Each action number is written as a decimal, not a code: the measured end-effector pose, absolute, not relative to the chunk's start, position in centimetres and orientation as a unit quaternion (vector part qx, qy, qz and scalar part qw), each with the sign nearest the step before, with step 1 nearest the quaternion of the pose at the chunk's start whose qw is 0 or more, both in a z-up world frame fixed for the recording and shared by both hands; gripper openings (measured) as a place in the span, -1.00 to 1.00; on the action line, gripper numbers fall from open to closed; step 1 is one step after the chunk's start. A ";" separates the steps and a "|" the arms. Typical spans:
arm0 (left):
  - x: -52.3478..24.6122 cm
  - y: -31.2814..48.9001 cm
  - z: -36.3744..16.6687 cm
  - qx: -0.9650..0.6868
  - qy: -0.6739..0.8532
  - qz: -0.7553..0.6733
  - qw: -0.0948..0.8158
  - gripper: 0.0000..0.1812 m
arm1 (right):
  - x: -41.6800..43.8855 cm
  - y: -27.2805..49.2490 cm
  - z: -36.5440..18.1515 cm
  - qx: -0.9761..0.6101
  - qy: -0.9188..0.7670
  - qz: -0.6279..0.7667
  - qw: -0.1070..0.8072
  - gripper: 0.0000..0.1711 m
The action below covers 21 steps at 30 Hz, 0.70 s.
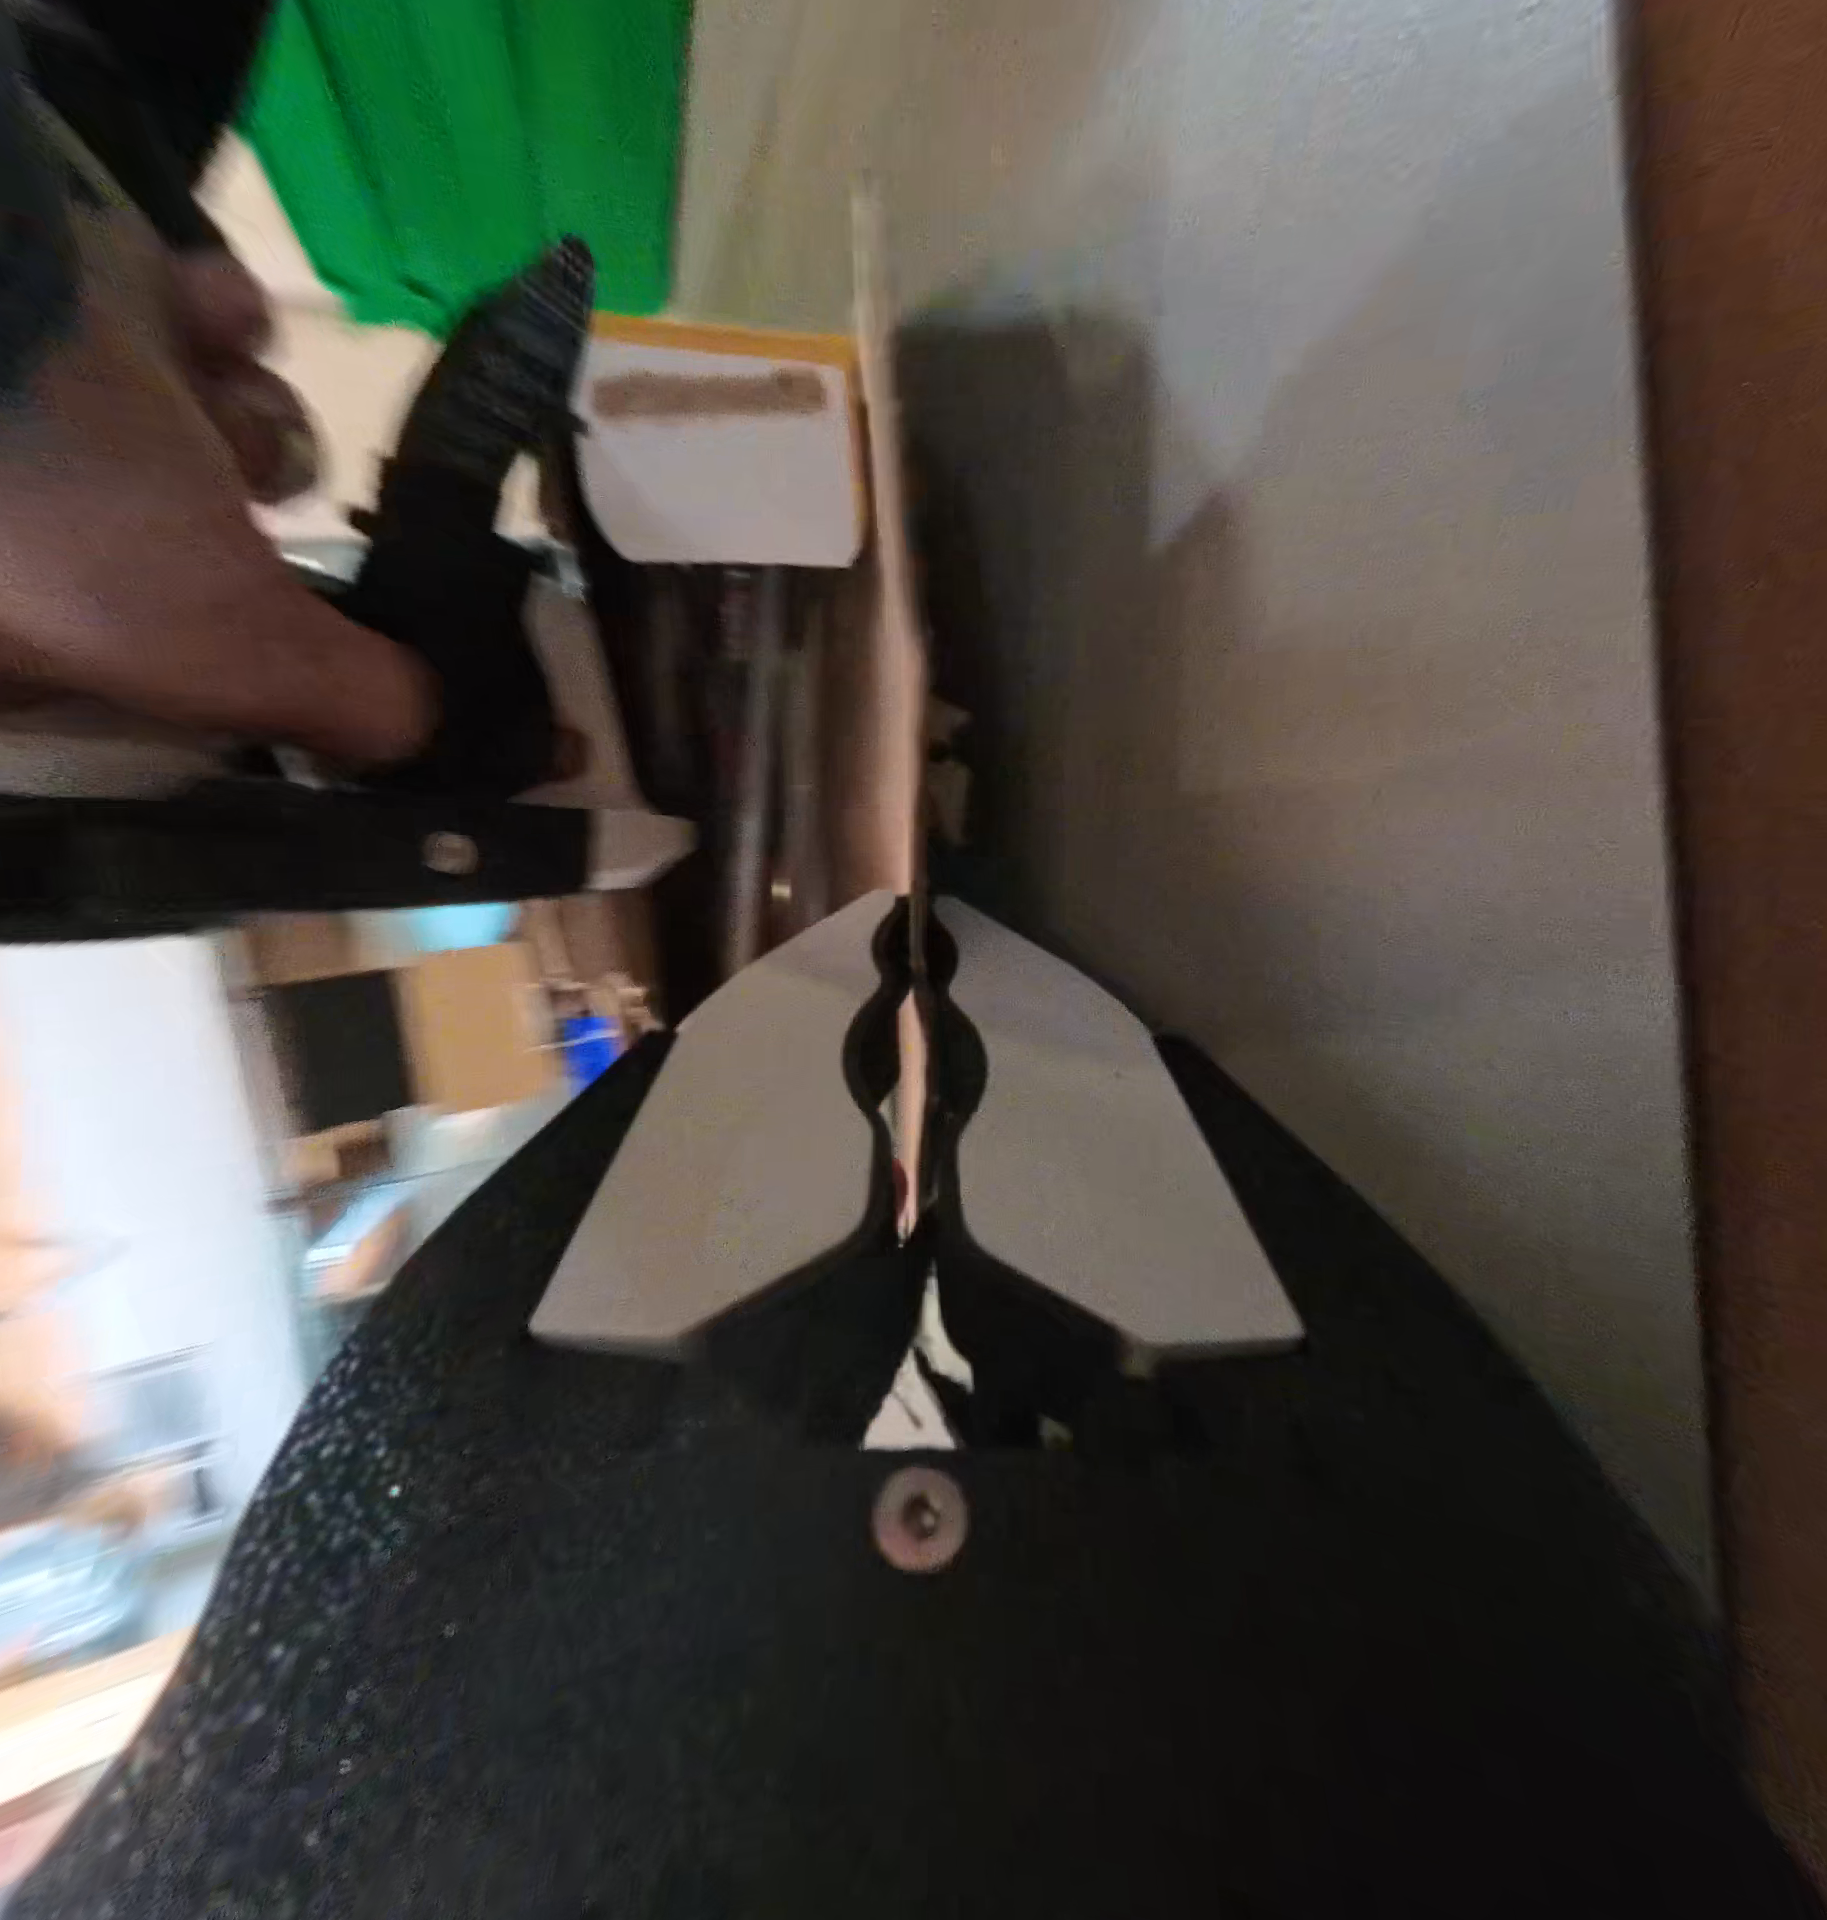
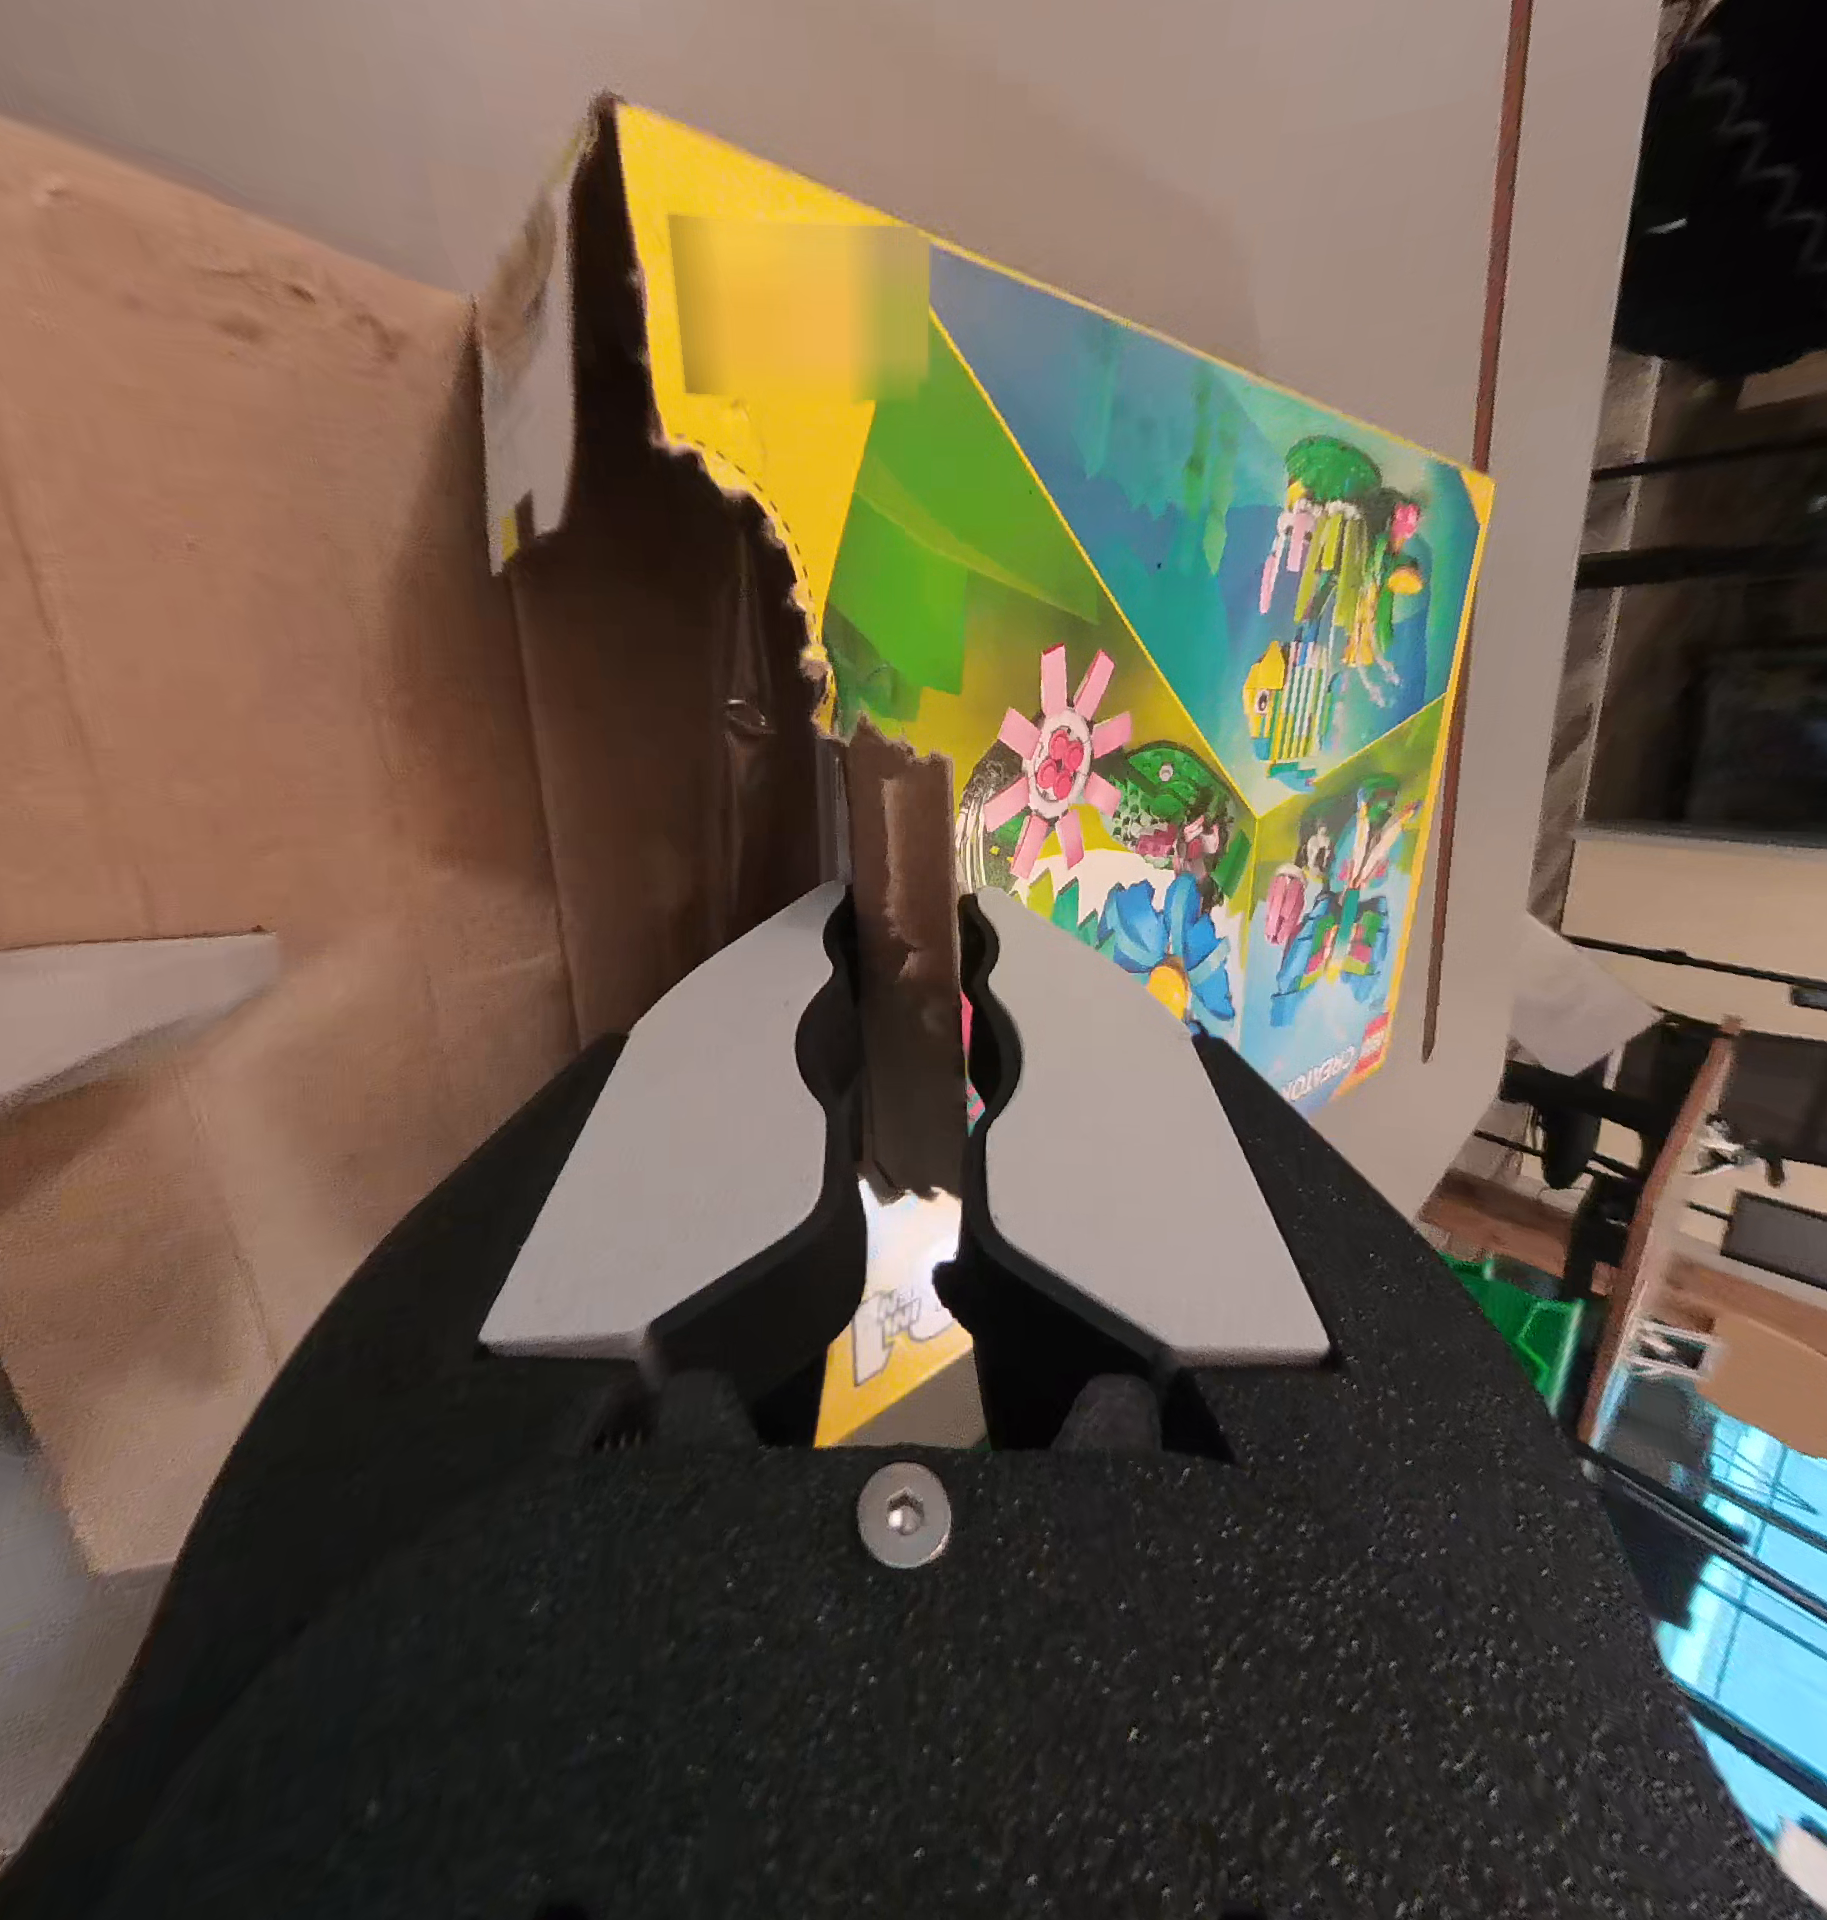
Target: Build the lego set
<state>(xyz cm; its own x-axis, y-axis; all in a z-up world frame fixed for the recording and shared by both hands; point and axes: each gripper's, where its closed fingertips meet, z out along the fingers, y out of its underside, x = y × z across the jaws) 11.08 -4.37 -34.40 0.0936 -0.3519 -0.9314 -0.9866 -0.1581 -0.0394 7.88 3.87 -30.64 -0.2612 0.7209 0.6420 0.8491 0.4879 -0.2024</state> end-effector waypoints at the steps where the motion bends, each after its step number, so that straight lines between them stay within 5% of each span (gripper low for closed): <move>1: 10.9 -4.5 -34.4 -0.658 0.512 0.387 0.395 -1.00 | 7.7 3.7 -30.6 -0.495 -0.793 -0.090 0.345 -0.81; 19: 3.2 -6.3 -33.4 -0.620 0.539 0.404 0.402 -0.98 | 11.4 0.8 -28.2 -0.565 -0.724 0.101 0.383 -0.50; 21: 1.7 -7.5 -33.5 -0.680 0.518 0.359 0.376 -0.72 | 12.7 0.7 -28.5 -0.580 -0.707 0.112 0.390 -0.49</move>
